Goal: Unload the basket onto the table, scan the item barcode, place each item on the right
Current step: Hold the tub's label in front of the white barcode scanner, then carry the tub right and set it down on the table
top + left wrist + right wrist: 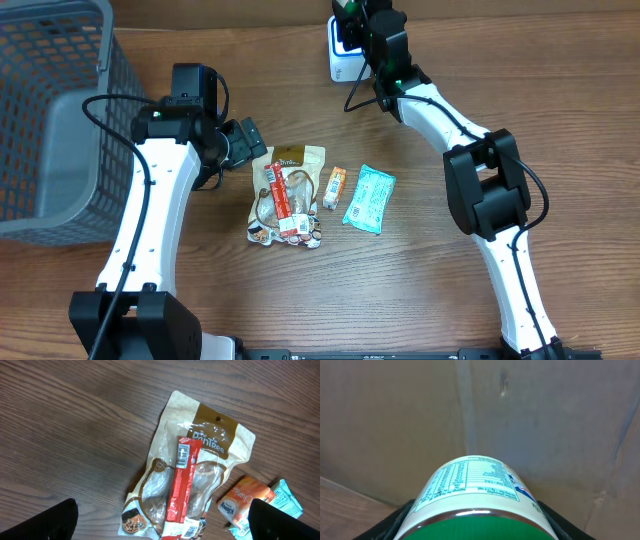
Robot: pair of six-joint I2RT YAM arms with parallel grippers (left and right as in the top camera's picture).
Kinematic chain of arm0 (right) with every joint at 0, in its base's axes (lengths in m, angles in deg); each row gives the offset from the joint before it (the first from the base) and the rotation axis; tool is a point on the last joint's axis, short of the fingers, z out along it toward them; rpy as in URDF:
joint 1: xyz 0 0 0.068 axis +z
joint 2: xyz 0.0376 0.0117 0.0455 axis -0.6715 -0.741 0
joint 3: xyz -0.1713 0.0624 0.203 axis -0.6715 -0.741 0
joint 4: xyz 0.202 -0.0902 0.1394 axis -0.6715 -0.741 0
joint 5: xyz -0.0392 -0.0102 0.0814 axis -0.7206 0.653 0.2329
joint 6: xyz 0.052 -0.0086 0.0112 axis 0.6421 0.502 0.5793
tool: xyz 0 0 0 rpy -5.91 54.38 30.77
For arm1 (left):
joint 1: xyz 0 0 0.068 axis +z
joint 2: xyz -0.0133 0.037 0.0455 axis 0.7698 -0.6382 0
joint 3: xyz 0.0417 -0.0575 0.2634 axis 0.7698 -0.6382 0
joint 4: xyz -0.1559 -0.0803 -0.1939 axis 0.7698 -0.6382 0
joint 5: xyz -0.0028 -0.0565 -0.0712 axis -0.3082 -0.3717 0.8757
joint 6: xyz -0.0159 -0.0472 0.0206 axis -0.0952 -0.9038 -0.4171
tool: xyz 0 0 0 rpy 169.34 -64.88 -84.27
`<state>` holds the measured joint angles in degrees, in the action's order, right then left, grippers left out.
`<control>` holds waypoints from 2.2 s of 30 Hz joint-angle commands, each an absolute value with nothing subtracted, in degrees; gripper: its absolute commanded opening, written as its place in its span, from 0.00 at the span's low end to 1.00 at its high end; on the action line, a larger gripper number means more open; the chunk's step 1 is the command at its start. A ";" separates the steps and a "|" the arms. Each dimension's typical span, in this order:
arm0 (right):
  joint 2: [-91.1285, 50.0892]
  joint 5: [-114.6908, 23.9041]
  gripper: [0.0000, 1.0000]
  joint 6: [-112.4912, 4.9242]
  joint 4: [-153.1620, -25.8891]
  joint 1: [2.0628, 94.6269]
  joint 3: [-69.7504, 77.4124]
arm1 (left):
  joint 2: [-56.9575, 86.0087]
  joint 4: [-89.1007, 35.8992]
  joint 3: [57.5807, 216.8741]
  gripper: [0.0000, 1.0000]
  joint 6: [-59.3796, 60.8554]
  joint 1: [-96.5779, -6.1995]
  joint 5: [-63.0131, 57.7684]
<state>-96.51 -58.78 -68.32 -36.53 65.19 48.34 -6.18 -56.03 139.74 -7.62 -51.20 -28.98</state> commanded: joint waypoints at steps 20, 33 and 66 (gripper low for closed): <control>-97.99 -59.15 0.32 -65.98 -30.39 65.47 49.94 | -5.20 -56.03 140.11 1.00 -6.33 -51.09 -29.18; -73.60 -56.16 0.32 -66.00 -52.79 64.68 49.94 | -5.20 -56.03 140.11 0.99 -6.33 -51.09 -29.18; -55.26 -56.77 0.33 -61.74 -125.01 37.14 20.32 | -5.20 -56.03 140.11 1.00 -6.33 -51.12 -29.18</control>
<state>-55.41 -56.64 -63.14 -127.57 38.43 25.00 -6.18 -56.03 139.74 -7.62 -51.20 -28.96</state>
